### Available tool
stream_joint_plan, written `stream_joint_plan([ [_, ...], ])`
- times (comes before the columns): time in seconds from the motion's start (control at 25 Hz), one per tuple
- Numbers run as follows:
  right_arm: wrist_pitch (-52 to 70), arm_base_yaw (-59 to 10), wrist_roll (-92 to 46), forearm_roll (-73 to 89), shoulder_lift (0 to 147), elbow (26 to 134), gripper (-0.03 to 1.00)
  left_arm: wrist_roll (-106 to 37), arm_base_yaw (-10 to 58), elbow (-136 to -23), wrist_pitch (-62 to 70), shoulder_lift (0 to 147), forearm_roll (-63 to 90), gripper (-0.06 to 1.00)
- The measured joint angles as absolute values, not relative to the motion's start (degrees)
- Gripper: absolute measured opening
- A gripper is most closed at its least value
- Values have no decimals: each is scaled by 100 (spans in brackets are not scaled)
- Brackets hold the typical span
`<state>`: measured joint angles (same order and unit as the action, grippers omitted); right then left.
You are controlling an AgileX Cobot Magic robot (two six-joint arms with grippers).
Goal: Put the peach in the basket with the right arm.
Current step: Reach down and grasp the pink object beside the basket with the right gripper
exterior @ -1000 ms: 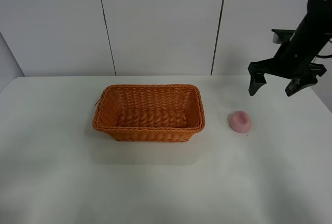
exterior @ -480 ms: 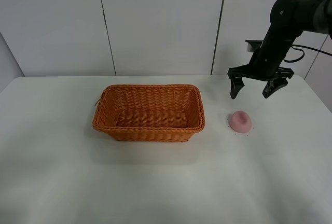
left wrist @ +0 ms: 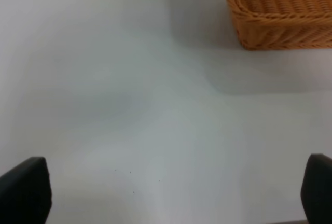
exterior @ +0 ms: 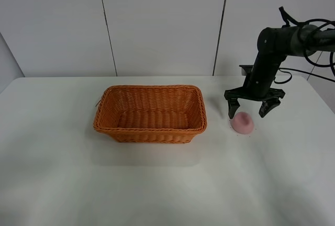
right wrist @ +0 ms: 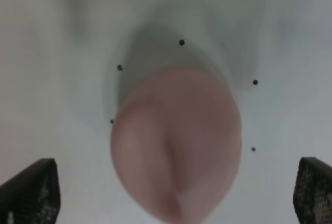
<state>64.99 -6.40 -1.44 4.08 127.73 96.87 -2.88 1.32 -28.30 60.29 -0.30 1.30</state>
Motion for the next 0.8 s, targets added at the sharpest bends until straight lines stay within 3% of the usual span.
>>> stream_joint_plan([
  [0.56,6275,-640,-144,428,13216,9687,69,-288,132,-2830,6029,-30,130,99],
  [0.68,6310,-640,-150,434,13221,9687,56,-288,132,-2830,6029,-30,130,99],
  [0.8,6389,-640,-150,440,13221,9687,28,-288,132,-2830,6029,-30,130,99],
])
